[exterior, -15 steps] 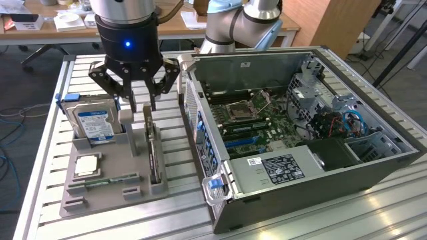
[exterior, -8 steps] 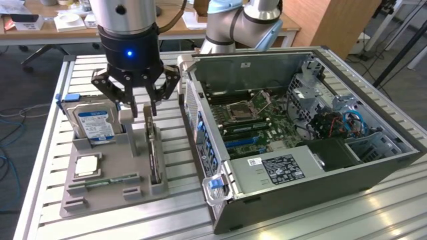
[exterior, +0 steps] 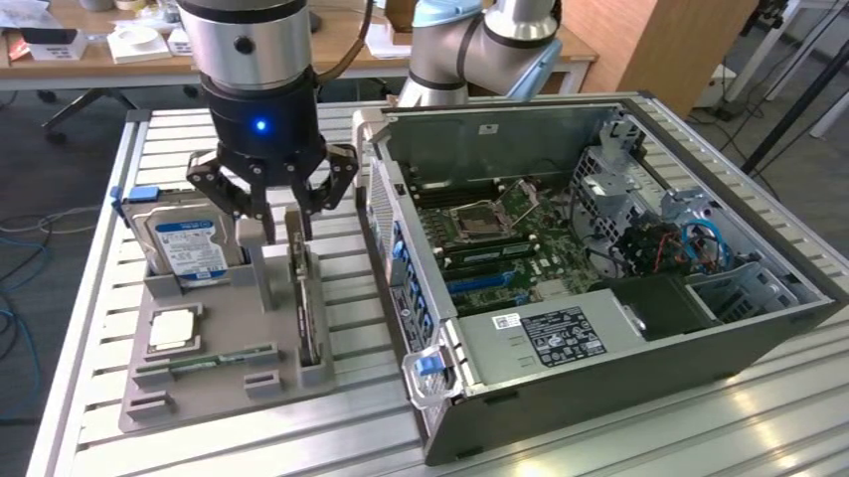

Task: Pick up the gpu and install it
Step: 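Pick up the gpu and move the gpu toward the slot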

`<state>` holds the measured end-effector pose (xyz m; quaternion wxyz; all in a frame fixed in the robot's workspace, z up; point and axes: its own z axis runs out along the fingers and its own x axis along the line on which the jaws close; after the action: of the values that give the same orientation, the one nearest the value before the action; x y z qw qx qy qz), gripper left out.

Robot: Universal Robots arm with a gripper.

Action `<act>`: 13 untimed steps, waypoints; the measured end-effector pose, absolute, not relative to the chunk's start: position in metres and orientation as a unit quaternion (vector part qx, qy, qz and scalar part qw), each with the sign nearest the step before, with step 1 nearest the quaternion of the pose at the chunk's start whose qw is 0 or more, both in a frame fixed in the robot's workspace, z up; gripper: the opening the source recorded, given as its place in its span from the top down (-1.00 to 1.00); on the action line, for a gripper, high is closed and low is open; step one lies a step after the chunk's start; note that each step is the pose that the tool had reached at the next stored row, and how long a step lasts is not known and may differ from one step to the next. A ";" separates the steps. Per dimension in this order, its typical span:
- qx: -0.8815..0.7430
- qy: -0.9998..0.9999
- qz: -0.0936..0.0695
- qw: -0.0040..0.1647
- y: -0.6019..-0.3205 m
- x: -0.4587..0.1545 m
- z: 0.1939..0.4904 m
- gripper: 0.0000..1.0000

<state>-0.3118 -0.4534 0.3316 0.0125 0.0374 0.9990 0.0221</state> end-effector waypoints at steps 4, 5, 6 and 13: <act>0.037 0.999 0.022 0.012 -0.454 -0.312 0.324 0.18; 0.037 0.999 0.022 0.012 -0.454 -0.312 0.323 0.18; 0.037 0.999 0.022 0.012 -0.454 -0.312 0.321 0.18; 0.037 0.999 0.022 0.012 -0.454 -0.312 0.308 0.18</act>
<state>-0.3118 -0.4537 0.3080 0.0124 0.0374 0.9990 0.0221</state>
